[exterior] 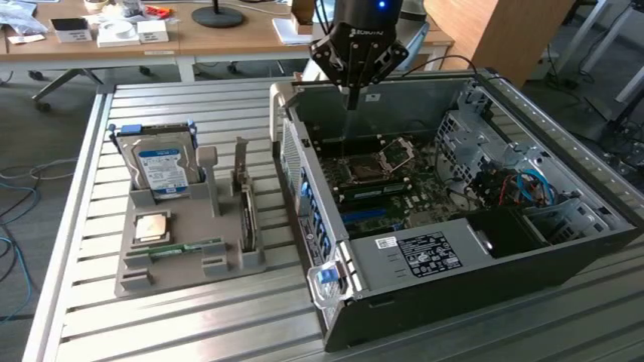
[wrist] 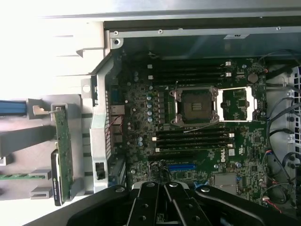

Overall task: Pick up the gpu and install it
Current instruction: 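Reach for the gpu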

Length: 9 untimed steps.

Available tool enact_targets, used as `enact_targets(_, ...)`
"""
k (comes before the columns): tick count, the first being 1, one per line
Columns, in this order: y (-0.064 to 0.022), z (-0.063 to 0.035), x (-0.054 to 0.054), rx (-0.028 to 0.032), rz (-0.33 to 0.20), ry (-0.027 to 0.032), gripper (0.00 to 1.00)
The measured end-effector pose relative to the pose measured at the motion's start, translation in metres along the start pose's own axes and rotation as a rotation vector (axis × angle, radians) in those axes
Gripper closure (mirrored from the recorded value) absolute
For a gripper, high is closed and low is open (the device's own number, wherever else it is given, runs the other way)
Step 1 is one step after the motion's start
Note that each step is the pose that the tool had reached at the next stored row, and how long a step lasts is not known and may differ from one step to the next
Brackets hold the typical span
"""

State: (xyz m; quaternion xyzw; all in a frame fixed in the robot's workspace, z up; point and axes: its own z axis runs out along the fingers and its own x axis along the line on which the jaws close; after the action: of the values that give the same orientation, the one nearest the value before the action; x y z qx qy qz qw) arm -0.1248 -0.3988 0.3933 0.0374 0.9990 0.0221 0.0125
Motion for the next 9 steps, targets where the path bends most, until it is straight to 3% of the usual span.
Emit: enact_targets(9, -0.0007, -0.0002, 0.0094, 0.0000, 0.000, 0.0000, 0.89)
